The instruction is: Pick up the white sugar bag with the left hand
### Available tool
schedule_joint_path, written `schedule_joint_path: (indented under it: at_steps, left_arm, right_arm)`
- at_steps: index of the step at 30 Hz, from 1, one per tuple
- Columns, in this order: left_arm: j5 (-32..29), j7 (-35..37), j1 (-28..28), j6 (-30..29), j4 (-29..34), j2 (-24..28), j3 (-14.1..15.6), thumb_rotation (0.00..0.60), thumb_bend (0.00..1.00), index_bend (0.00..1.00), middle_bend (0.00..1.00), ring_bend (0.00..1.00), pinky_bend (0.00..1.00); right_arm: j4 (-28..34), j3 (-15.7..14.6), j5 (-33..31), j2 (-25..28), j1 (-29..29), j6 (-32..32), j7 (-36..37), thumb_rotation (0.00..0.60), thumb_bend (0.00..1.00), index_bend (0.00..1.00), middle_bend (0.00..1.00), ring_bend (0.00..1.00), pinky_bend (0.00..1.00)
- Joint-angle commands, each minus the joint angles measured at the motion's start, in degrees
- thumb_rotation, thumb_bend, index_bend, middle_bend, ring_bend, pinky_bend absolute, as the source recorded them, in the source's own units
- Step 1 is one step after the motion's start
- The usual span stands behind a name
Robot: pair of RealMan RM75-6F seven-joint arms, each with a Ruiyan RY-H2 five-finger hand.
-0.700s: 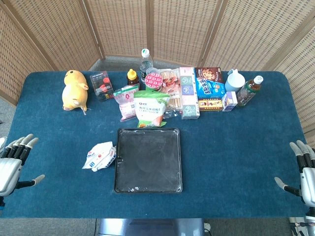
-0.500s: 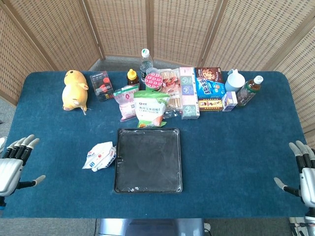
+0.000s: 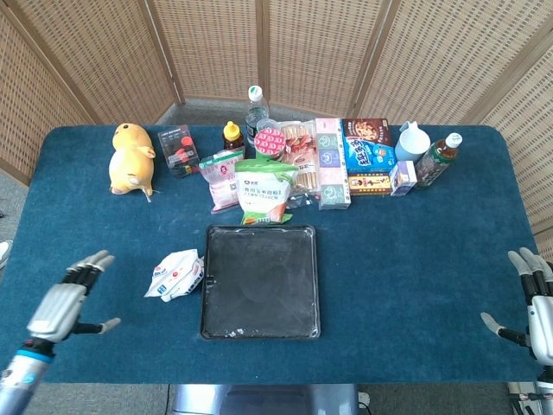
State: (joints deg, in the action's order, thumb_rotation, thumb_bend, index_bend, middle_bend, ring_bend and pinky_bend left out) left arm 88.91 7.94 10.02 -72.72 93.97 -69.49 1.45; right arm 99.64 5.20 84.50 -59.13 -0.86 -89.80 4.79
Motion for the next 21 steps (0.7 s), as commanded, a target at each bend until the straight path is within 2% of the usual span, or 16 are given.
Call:
schedule_joint_path:
  at_steps: [1, 8, 21]
  left_arm:
    - [-3.6, 2.0, 2.1, 3.2, -6.1, -10.7, -1.4, 0.580, 0.00, 0.00, 0.00, 0.00, 0.06]
    - [-5.7, 3.7, 2.9, 2.0, -11.3, -19.4, -4.1, 0.580, 0.00, 0.00, 0.00, 0.00, 0.06]
    - [-8.6, 3.2, 5.4, 5.5, -13.0, -24.7, -5.5, 0.599, 0.01, 0.00, 0.00, 0.00, 0.06]
  right_arm:
    - [0.1, 0.1, 0.2, 0.4, -0.2, -0.4, 0.8, 0.600, 0.04, 0.00, 0.00, 0.01, 0.00]
    - [-0.3, 0.4, -0.3, 1.2, -0.4, -0.4, 3.0, 0.600, 0.04, 0.00, 0.00, 0.01, 0.00]
    - [-0.5, 0.6, -0.6, 1.8, -0.6, -0.5, 5.2, 0.600, 0.04, 0.00, 0.00, 0.01, 0.00]
